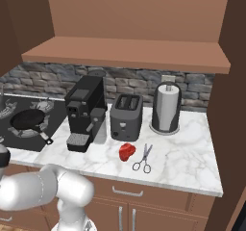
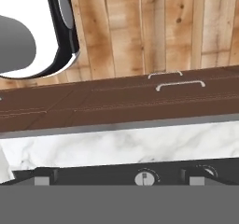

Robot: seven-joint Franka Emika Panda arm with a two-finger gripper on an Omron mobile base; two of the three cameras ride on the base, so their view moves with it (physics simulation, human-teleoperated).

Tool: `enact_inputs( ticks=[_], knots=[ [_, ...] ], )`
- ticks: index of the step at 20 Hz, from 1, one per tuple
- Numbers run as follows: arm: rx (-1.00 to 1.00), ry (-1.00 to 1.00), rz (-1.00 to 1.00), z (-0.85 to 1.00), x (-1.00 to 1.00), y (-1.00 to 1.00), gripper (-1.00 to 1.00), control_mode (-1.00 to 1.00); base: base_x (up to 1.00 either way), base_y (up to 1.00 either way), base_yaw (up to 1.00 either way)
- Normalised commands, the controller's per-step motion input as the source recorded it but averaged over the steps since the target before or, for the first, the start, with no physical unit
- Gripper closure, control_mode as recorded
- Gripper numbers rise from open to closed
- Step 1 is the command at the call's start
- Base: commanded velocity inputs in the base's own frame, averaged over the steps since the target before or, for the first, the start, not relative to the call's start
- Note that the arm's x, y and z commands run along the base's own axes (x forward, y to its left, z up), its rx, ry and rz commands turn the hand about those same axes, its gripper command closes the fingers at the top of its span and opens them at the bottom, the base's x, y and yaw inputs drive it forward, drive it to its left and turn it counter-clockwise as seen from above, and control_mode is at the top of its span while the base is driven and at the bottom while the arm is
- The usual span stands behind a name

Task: Pick the pan from the cabinet and place it on the stove. Then turn on the stove burner for the pan.

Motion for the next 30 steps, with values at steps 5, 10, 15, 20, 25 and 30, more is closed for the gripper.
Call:
enact_inputs(
  ticks=[5, 10, 15, 20, 25, 30],
  knots=[
    [0.0, 0.03, 0.05, -0.02, 0.14, 0.0, -1.0, -1.0, 0.0, 0.0, 0.0],
    [0.0, 0.01, 0.04, -0.04, 0.16, 0.0, -1.0, -1.0, 0.0, 0.0, 0.0],
    [-0.02, 0.0, 0.02, -0.17, 0.1, 0.0, -1.0, -1.0, 0.0, 0.0, 0.0],
    [-0.02, 0.0, 0.0, -0.16, 0.09, 0.0, -1.0, -1.0, 0.0, 0.0, 0.0],
    [0.0, 0.0, 0.0, -0.03, 0.16, 0.0, -1.0, -1.0, 0.0, 0.0, 0.0],
    [0.0, 0.02, 0.0, -0.01, 0.16, 0.0, -1.0, -1.0, 0.0, 0.0, 0.0]
  ],
)
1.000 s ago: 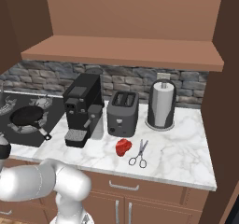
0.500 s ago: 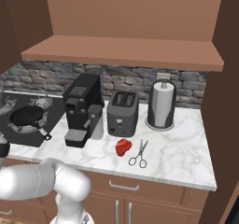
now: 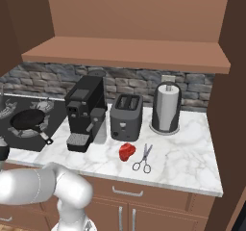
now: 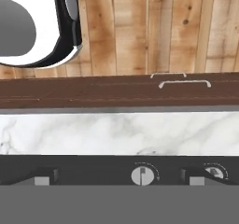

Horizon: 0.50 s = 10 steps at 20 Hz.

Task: Pick the pan from the cabinet and place it on the stove. Then turn on the stove burner for the pan.

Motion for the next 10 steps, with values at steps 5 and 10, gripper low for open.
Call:
enact_inputs(
  ticks=[5, 10],
  knots=[
    [0.0, 0.0, 0.0, -0.12, 0.12, 0.0, -1.0, -1.0, 0.0, 0.0, 0.0],
    [0.0, 0.0, 0.0, -0.17, 0.1, 0.0, -1.0, -1.0, 0.0, 0.0, 0.0]
  ],
)
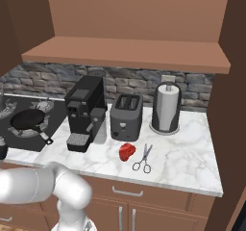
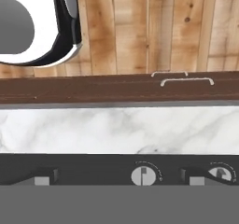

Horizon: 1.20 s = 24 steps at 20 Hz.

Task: Pick the pan from the cabinet and place it on the stove. Then turn on the stove burner for the pan.

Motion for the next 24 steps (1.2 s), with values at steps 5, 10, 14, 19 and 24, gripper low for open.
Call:
enact_inputs(
  ticks=[5, 10, 14, 19, 24],
  knots=[
    [0.0, 0.01, 0.0, -0.11, 0.13, 0.0, -1.0, -1.0, 0.0, 0.0, 0.0],
    [0.0, 0.01, 0.0, -0.1, 0.12, 0.0, -1.0, -1.0, 0.0, 0.0, 0.0],
    [0.0, 0.01, 0.0, -0.14, 0.09, 0.0, -1.0, -1.0, 0.0, 0.0, 0.0],
    [0.0, 0.01, 0.0, -0.1, 0.1, 0.0, -1.0, -1.0, 0.0, 0.0, 0.0],
    [0.0, 0.01, 0.0, -0.08, 0.11, 0.0, -1.0, -1.0, 0.0, 0.0, 0.0]
  ],
)
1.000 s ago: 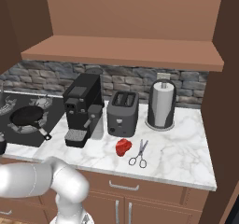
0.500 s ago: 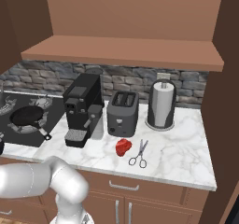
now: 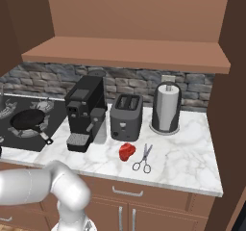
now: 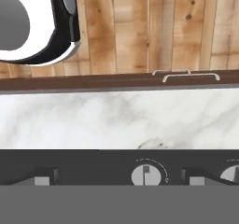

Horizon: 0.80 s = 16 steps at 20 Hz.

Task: Pick the pan from the cabinet and place it on the stove. Then turn on the stove burner for the pan.

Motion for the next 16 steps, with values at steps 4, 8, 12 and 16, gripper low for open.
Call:
enact_inputs(
  ticks=[4, 8, 12, 16],
  knots=[
    [0.0, 0.03, 0.0, -0.07, 0.09, 0.05, -1.0, -1.0, 0.0, 0.0, 0.0],
    [0.0, 0.03, 0.0, -0.09, 0.06, 0.05, -1.0, -1.0, 0.0, 0.0, 0.0],
    [0.0, 0.02, 0.0, -0.1, 0.06, 0.08, -1.0, -1.0, 0.0, 0.0, 0.0],
    [0.0, 0.01, 0.0, -0.13, 0.09, 0.08, -1.0, -1.0, 0.0, 0.0, 0.0]
  ],
)
